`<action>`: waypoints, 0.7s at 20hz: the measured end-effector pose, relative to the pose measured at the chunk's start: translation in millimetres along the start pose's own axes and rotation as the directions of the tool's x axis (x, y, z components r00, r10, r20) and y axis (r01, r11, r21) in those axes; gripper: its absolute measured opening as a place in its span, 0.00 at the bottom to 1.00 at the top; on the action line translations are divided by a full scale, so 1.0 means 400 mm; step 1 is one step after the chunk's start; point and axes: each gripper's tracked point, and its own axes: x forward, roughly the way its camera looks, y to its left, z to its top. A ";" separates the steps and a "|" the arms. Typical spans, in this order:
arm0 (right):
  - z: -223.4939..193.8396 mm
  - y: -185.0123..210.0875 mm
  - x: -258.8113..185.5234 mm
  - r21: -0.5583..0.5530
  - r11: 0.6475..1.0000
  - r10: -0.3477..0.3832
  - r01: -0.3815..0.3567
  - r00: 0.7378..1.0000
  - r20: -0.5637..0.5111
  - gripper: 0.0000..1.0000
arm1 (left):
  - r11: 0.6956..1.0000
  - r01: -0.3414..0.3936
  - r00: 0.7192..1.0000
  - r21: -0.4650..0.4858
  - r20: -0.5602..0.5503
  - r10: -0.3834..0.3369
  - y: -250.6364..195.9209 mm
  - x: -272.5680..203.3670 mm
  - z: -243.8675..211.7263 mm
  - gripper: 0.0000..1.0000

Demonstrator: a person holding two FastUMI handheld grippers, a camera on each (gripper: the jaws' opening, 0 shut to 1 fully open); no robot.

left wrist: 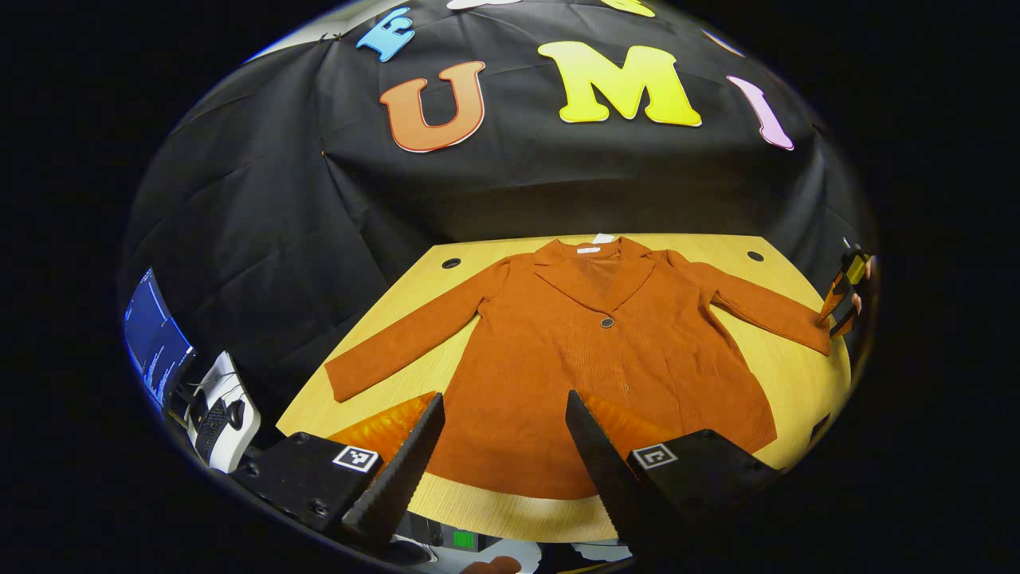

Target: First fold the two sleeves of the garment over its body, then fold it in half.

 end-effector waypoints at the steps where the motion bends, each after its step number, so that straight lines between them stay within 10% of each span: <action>1: -0.011 -0.005 0.012 0.020 1.000 -0.016 0.016 1.000 -0.020 0.60 | 1.000 -0.013 1.000 0.000 -0.005 0.013 0.007 -0.002 -0.004 0.99; 5: -0.015 -0.022 0.032 -0.021 0.997 -0.078 0.077 0.996 -0.045 0.05 | 0.998 -0.058 0.998 -0.025 -0.029 0.058 0.030 -0.016 -0.017 0.99; 14: -0.013 -0.013 0.027 -0.173 0.984 -0.042 0.032 0.997 -0.057 0.07 | 0.988 -0.136 0.990 -0.077 0.014 0.137 0.059 -0.043 0.011 0.99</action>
